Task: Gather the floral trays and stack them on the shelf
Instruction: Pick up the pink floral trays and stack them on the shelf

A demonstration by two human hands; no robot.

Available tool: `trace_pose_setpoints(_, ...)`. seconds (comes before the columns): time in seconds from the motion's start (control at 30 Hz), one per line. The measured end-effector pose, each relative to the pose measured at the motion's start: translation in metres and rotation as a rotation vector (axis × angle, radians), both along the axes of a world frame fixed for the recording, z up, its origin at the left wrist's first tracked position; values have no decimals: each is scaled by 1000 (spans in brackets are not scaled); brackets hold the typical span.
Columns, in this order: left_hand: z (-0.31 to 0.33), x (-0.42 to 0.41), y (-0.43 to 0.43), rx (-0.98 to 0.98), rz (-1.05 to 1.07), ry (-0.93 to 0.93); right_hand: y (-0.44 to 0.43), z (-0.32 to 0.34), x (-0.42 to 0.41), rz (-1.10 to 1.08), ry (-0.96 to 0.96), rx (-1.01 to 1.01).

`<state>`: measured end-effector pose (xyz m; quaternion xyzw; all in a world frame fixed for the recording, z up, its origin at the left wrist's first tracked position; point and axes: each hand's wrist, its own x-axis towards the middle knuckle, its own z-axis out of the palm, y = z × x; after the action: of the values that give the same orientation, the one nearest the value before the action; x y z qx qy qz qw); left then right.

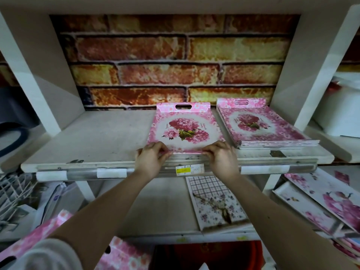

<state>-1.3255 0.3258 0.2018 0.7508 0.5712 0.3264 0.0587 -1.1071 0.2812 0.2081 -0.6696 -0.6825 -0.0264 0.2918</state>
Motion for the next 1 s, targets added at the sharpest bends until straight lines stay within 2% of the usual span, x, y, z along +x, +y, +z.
trace_pose_setpoints(0.33,2,-6,6,-28,-5,-46,-2,7,-11,-17,75,-29)
trace_pose_setpoints(0.5,7,-4,-13,143,59,-25,-21,10,-9,0,122,43)
trace_pose_setpoints(0.7,26,21,-49,167,26,-85,-50,15,-4,70,144,89)
trace_pose_setpoints(0.87,41,60,-95,54,-44,-226,-94,20,22,97,290,133)
trace_pose_setpoints(1.0,47,100,-135,9,-95,-237,-136,20,61,79,377,168)
